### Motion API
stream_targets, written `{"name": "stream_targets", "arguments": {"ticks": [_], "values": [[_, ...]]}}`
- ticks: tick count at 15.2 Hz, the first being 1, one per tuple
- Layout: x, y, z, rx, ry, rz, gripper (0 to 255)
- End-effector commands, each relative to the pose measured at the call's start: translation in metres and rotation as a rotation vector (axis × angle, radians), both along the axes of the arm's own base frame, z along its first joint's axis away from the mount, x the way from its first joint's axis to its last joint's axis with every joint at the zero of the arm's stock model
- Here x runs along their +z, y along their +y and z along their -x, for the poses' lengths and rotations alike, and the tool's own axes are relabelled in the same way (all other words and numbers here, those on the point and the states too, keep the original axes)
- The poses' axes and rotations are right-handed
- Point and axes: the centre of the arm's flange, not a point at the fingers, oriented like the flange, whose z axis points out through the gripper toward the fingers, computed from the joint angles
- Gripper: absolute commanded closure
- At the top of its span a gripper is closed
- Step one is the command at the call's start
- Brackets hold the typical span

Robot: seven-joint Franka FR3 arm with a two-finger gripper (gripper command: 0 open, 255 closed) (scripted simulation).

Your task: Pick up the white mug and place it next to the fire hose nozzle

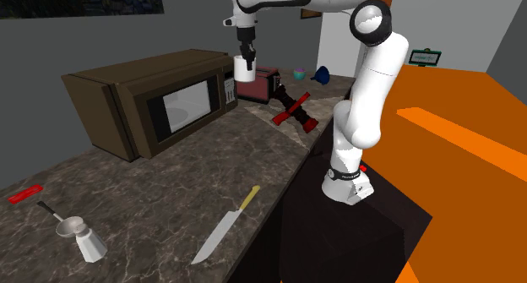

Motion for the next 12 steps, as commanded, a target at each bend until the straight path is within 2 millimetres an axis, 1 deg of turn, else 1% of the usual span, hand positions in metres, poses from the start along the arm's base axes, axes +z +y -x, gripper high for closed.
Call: {"name": "stream_targets", "arguments": {"ticks": [1, 12], "values": [[-0.01, 0.0, 0.0, 0.0, -0.001, 0.001, 255], [-0.068, 0.0, 0.0, 0.0, -0.001, 0.001, 255]]}}
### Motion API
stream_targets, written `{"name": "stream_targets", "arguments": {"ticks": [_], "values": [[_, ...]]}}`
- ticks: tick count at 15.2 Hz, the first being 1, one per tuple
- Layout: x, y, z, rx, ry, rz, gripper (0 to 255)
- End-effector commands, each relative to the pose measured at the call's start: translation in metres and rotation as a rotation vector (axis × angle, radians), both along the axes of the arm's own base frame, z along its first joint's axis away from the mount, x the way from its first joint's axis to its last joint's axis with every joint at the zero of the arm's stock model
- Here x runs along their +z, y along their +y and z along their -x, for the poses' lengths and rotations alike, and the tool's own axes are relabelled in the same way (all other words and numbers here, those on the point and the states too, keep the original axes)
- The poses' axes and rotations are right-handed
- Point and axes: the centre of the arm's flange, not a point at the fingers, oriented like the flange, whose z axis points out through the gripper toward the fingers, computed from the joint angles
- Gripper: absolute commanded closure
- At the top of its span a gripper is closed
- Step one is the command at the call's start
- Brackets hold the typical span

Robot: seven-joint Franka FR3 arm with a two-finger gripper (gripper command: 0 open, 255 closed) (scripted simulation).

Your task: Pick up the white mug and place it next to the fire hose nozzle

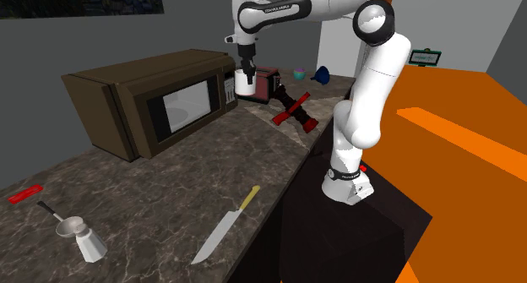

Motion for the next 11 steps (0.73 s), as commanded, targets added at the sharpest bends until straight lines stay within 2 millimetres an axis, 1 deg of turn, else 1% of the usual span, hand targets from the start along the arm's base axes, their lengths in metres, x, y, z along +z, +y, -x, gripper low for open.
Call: {"name": "stream_targets", "arguments": {"ticks": [1, 11], "values": [[-0.01, -0.001, 0.0, 0.0, -0.001, 0.001, 255], [-0.063, -0.001, 0.0, 0.0, -0.001, 0.001, 255]]}}
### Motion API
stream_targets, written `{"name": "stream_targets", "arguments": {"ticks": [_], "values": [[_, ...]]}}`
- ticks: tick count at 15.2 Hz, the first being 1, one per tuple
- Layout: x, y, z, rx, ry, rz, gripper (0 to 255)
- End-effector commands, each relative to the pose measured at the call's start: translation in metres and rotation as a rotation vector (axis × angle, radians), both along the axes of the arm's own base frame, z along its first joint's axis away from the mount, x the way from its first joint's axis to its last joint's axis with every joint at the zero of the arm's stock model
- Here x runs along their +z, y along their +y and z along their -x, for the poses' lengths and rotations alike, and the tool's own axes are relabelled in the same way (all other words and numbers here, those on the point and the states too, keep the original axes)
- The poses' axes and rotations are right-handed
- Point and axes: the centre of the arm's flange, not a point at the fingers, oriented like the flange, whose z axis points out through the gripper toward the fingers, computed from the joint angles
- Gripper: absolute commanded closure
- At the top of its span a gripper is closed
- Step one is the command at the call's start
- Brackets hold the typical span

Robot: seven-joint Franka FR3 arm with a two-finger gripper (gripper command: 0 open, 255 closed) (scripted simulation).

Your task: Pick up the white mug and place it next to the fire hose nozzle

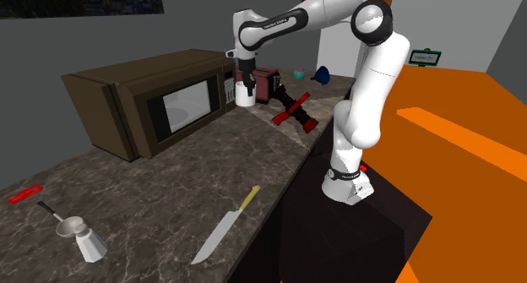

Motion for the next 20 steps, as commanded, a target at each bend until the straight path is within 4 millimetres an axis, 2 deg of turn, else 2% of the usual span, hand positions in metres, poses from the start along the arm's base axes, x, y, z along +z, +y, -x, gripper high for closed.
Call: {"name": "stream_targets", "arguments": {"ticks": [1, 20], "values": [[-0.009, 0.0, 0.001, 0.0, -0.001, 0.001, 255], [-0.11, 0.0, 0.001, 0.0, -0.001, 0.001, 255]]}}
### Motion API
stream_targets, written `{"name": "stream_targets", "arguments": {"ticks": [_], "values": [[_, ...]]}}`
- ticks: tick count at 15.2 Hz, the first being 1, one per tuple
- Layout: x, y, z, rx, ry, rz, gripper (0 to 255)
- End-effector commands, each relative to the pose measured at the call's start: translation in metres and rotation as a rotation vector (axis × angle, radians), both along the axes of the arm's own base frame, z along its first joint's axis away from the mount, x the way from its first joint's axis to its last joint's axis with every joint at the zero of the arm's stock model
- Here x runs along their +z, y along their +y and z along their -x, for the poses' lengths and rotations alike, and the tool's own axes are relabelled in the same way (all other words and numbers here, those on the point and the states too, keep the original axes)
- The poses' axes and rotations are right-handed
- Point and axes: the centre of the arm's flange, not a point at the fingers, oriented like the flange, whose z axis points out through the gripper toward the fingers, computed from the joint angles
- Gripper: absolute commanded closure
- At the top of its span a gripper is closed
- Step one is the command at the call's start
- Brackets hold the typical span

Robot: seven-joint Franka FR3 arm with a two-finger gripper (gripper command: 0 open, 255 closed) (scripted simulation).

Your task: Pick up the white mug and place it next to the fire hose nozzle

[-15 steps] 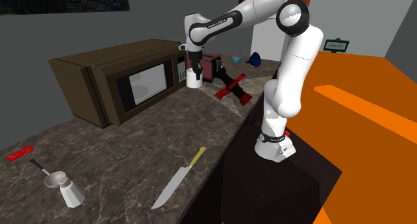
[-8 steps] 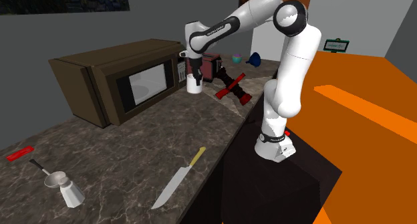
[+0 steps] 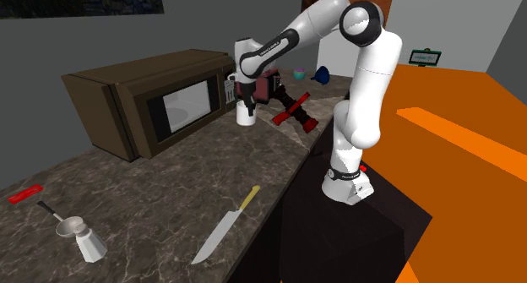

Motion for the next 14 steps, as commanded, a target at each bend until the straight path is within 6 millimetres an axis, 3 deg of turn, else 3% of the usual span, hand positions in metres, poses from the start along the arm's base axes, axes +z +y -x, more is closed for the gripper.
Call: {"name": "stream_targets", "arguments": {"ticks": [1, 6, 14], "values": [[-0.011, 0.0, 0.001, 0.0, -0.001, 0.001, 255], [-0.04, 0.0, 0.001, 0.0, -0.001, 0.001, 255], [-0.04, 0.0, 0.001, 0.0, -0.001, 0.001, 255]]}}
